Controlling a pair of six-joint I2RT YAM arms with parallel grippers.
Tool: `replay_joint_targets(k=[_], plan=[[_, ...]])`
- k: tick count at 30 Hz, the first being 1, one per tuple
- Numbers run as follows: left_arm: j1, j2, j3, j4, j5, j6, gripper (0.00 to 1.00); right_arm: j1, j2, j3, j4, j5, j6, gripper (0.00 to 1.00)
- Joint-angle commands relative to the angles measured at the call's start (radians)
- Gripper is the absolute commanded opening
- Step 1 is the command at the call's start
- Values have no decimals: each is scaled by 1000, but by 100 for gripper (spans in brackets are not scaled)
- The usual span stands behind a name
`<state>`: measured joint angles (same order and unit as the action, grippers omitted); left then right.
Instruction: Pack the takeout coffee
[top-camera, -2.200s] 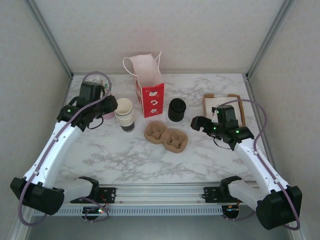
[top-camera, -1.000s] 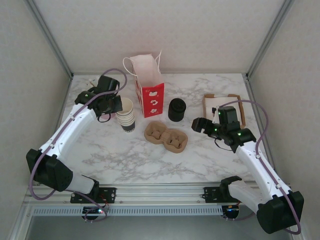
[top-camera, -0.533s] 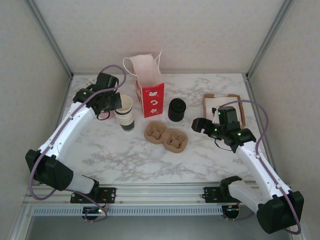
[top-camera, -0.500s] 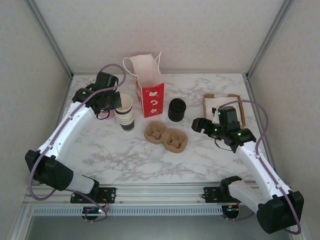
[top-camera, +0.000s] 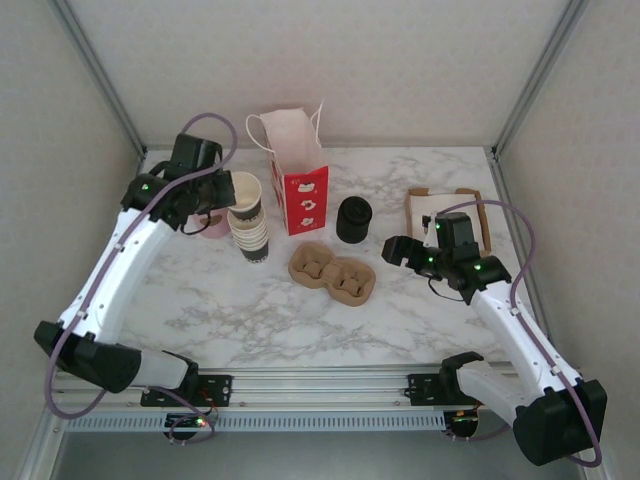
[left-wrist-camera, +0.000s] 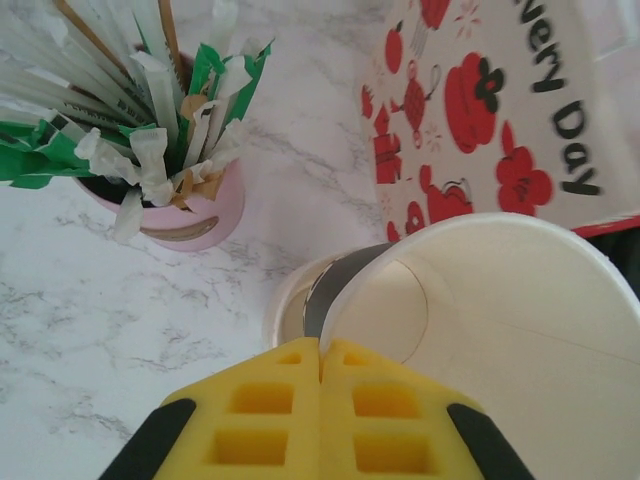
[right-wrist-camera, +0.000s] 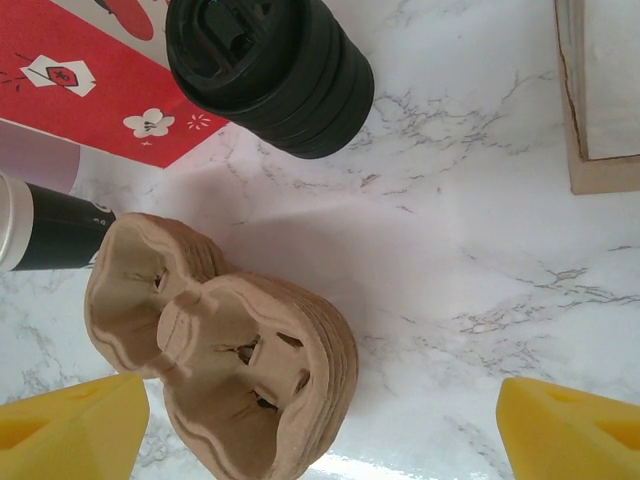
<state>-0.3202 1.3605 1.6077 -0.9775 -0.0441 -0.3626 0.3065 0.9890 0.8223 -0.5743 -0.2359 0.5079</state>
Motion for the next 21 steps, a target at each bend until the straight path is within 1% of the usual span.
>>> replay_joint_targets(k=[1, 7, 9, 11, 16, 21], plan=[[-10, -78, 40, -34, 59, 2, 0, 7, 8, 38, -31, -8, -22, 91], [-21, -193, 23, -45, 197, -13, 0, 6, 8, 51, -42, -4, -20, 91], [-32, -219, -7, -53, 264, -20, 0, 8, 7, 53, -44, -5, -19, 92], [-55, -235, -50, -53, 305, -27, 0, 7, 8, 52, -44, -2, -20, 92], [-143, -254, -223, -27, 305, -65, 0, 7, 10, 38, -33, 6, -16, 92], [-249, -258, -426, 81, 292, -129, 0, 7, 29, 28, -23, 3, -15, 92]])
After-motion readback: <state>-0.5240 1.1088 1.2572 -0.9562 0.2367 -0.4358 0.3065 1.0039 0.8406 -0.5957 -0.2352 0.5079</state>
